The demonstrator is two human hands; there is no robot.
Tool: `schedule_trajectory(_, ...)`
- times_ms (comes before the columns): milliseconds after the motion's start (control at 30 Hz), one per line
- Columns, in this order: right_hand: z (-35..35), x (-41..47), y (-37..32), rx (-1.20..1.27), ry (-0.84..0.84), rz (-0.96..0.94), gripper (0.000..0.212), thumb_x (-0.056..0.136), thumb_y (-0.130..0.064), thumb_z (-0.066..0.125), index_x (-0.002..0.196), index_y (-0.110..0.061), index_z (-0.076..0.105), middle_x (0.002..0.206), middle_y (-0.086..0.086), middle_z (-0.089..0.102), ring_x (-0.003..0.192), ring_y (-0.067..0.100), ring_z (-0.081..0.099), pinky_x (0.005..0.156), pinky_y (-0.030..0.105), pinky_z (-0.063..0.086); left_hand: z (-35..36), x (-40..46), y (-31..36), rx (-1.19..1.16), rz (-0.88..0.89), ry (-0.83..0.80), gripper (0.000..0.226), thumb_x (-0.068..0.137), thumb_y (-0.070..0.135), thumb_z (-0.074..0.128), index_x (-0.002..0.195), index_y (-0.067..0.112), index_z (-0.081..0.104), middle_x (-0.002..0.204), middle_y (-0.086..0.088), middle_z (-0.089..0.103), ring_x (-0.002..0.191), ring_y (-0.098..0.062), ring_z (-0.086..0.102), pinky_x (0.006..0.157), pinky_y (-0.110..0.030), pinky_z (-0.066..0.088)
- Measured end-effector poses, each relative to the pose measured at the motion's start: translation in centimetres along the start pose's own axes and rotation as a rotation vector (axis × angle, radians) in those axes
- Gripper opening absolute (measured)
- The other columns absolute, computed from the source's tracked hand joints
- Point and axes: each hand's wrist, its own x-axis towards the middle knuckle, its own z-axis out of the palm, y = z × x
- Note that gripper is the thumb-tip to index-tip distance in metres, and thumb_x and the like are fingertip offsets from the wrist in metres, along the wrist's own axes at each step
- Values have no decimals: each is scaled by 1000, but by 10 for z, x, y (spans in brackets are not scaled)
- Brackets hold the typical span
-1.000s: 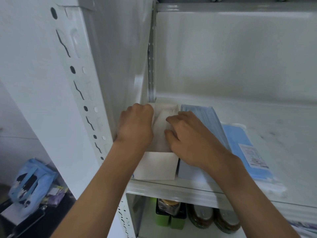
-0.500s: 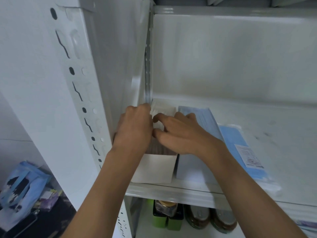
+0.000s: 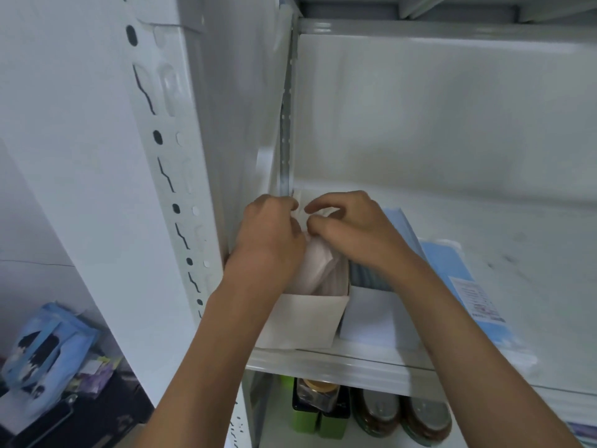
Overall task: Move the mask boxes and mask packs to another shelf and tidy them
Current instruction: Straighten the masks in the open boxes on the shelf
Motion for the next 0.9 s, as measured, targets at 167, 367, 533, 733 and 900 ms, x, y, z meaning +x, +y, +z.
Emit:
schedule_trajectory(167, 7, -12, 8, -343, -213, -136, 46, 99, -43, 44, 144, -35, 45, 97, -13, 70, 112, 18, 56, 105, 43, 29, 4, -7, -5, 45, 0, -88, 20, 101, 10, 45, 96, -1, 61, 109, -16, 54, 98, -33, 58, 74, -29, 39)
schedule_trajectory(367, 11, -21, 12, -475, -66, -303, 50, 100, -44, 42, 148, -29, 38, 107, -2, 69, 108, 23, 55, 95, 42, 31, 0, -23, -9, 87, 230, -4, 38, 90, -7, 52, 125, 4, 63, 125, -13, 56, 106, -31, 60, 87, -38, 53)
schedule_trajectory(533, 0, -20, 22, -182, -73, -351, 51, 102, -18, 45, 150, -32, 33, 124, -6, 57, 96, 8, 56, 84, 25, 44, -2, -24, -10, 242, 302, -68, 22, 98, 15, 48, 104, 13, 70, 99, -4, 62, 86, -30, 63, 74, -45, 57)
schedule_trajectory(733, -12, -31, 29, -100, 115, -383, 55, 85, 11, 46, 130, -17, 59, 117, 0, 66, 104, 11, 62, 91, 15, 45, 7, -14, -2, 390, 319, -74, 38, 96, 49, 52, 114, 20, 68, 111, -2, 60, 96, -24, 62, 78, -35, 48)
schedule_trajectory(900, -17, -34, 32, -437, 28, -351, 33, 86, 1, 53, 108, -11, 75, 112, 2, 72, 103, 22, 63, 102, 42, 42, 11, -3, -1, 562, 301, -239, 46, 94, 60, 44, 122, 25, 54, 112, -1, 64, 97, -25, 62, 77, -37, 33)
